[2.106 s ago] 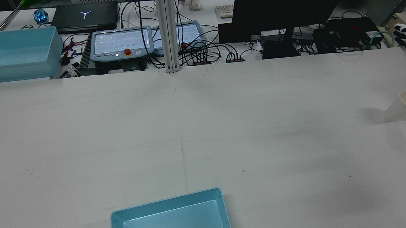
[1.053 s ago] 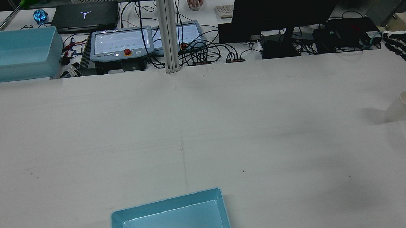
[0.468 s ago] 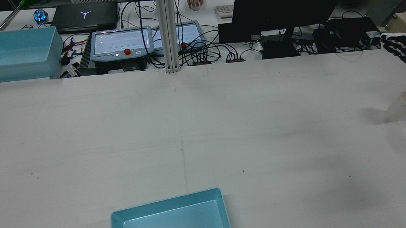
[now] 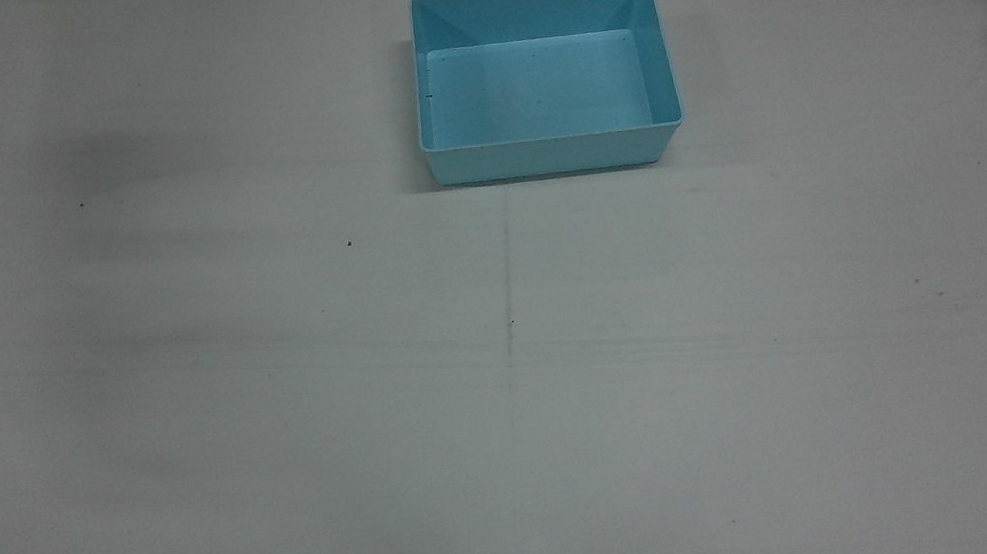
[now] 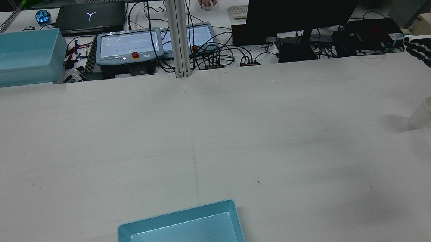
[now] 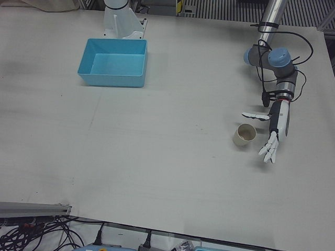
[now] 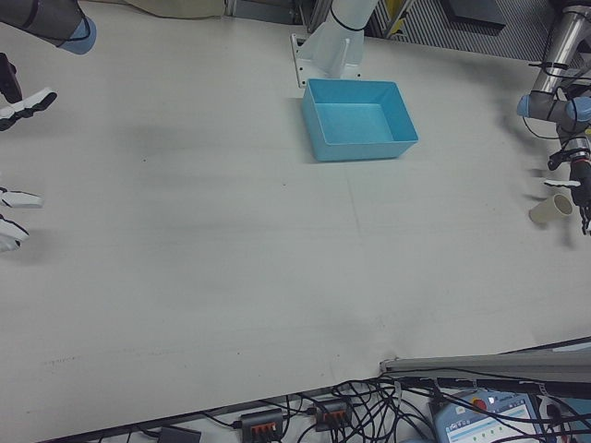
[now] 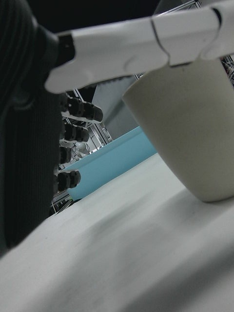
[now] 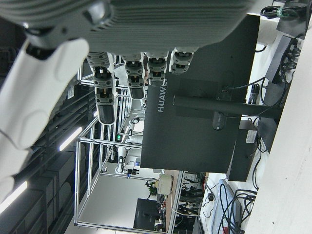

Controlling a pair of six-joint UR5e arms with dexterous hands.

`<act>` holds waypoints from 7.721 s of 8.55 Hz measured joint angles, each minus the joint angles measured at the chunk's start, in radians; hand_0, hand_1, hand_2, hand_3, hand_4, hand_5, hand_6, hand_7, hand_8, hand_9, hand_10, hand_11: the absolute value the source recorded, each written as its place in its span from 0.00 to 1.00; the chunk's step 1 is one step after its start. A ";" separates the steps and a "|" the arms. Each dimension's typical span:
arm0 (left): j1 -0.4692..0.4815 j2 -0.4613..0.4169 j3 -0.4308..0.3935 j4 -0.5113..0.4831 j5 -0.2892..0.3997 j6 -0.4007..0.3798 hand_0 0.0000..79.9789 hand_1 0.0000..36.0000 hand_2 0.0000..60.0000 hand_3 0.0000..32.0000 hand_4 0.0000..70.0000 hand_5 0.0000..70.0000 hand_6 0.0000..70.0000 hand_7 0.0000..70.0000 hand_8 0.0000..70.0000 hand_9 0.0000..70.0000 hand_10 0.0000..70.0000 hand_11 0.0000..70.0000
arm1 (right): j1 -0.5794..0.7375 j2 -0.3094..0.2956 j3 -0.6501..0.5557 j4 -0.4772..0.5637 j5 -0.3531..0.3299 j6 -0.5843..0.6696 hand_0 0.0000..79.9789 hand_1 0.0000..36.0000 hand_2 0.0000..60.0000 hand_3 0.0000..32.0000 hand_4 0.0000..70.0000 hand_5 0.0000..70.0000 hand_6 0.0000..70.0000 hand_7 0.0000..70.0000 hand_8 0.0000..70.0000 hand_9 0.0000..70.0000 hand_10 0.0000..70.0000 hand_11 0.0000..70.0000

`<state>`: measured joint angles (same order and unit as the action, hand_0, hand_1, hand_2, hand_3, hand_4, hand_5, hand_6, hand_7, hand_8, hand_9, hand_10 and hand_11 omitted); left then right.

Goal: Pour water
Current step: 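Close the left hand fingers around the white paper cup beside it, then lift the white paper cup off the table with the left hand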

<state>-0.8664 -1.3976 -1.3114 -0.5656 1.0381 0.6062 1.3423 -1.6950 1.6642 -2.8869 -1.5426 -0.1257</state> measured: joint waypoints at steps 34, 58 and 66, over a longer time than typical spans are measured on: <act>0.106 -0.056 -0.023 0.137 -0.118 -0.082 0.72 0.30 0.00 0.00 0.19 0.21 0.08 0.18 0.03 0.04 0.04 0.08 | -0.005 -0.009 -0.014 0.002 -0.001 0.004 0.60 0.14 0.00 0.00 0.37 0.31 0.14 0.25 0.13 0.15 0.06 0.10; 0.109 -0.087 -0.022 0.218 -0.118 -0.087 0.81 0.63 0.02 0.00 0.66 0.91 0.11 0.15 0.05 0.03 0.07 0.13 | 0.000 -0.011 -0.026 0.003 0.001 0.009 0.60 0.15 0.00 0.00 0.33 0.30 0.12 0.23 0.12 0.14 0.06 0.09; 0.107 -0.083 -0.126 0.352 -0.111 -0.143 0.77 0.94 0.84 0.00 0.49 0.99 0.12 0.13 0.04 0.03 0.06 0.12 | 0.000 -0.019 -0.025 0.003 0.001 0.009 0.60 0.17 0.00 0.00 0.32 0.30 0.11 0.22 0.12 0.14 0.05 0.09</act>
<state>-0.7589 -1.4803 -1.4377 -0.2137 0.9275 0.4627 1.3424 -1.7138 1.6395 -2.8839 -1.5417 -0.1166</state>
